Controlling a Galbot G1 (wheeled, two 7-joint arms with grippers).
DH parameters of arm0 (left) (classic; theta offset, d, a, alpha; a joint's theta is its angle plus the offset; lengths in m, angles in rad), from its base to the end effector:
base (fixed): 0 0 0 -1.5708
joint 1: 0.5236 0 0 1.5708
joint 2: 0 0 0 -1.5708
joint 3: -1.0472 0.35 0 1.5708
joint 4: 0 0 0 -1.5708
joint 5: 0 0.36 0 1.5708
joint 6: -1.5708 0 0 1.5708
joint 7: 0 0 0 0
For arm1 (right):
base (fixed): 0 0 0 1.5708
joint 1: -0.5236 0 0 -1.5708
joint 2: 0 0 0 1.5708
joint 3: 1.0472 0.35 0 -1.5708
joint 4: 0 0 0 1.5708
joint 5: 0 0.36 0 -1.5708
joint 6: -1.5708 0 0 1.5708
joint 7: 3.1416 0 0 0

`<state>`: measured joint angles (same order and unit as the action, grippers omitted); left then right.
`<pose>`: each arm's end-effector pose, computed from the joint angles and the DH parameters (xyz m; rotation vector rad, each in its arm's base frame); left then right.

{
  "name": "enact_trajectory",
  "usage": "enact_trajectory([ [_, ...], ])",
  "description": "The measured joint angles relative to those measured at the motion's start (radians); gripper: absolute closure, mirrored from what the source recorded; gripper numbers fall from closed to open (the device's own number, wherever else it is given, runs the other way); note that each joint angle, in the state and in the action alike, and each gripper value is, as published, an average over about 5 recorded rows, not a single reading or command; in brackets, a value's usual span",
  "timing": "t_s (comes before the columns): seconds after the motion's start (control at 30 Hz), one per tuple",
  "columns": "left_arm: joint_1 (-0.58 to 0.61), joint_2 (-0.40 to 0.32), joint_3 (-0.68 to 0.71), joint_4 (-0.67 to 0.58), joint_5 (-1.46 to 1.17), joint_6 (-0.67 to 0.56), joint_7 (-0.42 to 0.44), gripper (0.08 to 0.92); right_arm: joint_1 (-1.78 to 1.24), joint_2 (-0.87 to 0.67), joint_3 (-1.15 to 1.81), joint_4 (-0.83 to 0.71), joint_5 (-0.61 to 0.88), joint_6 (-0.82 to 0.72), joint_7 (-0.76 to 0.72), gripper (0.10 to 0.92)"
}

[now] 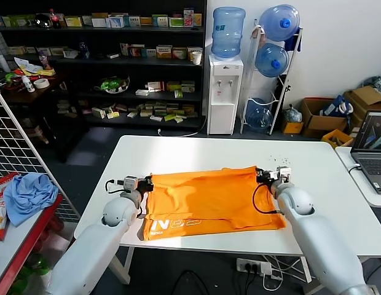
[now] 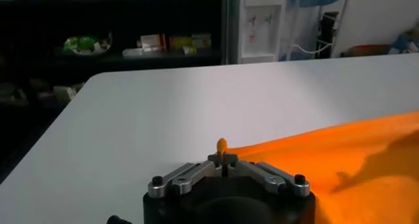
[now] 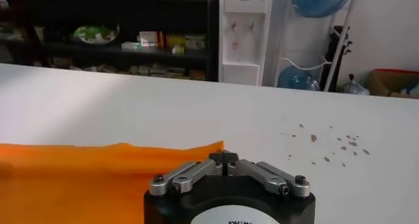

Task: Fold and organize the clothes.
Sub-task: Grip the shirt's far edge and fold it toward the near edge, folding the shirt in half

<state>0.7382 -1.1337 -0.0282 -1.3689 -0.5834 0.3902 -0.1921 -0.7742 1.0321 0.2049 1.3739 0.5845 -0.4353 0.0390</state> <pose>0.4335 0.0268 -0.3376 -0.2148 -2.6443 -0.1005 0.4355 -0.1207 -0.3118 0.1650 -2.6407 0.0730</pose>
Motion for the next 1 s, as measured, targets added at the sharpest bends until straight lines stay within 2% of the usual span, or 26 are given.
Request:
enact_trajectory([
  [0.33, 0.195, 0.076, -0.031, -0.265, 0.007, 0.006, -0.034, 0.904, -0.295, -0.09, 0.113, 0.306, -0.009, -0.036, 0.059, 0.902],
  [0.67, 0.386, 0.089, -0.042, -0.401, 0.041, -0.001, -0.05, 0.898, -0.496, -0.106, 0.181, 0.432, -0.047, -0.059, 0.067, 0.896],
  [0.77, 0.421, 0.088, -0.048, -0.427, 0.056, -0.009, -0.055, 0.846, -0.522, -0.107, 0.191, 0.454, -0.052, -0.059, 0.07, 0.845],
  [1.0, 0.458, 0.089, -0.068, -0.457, 0.067, -0.022, -0.069, 0.648, -0.56, -0.11, 0.199, 0.498, -0.057, -0.059, 0.078, 0.646],
])
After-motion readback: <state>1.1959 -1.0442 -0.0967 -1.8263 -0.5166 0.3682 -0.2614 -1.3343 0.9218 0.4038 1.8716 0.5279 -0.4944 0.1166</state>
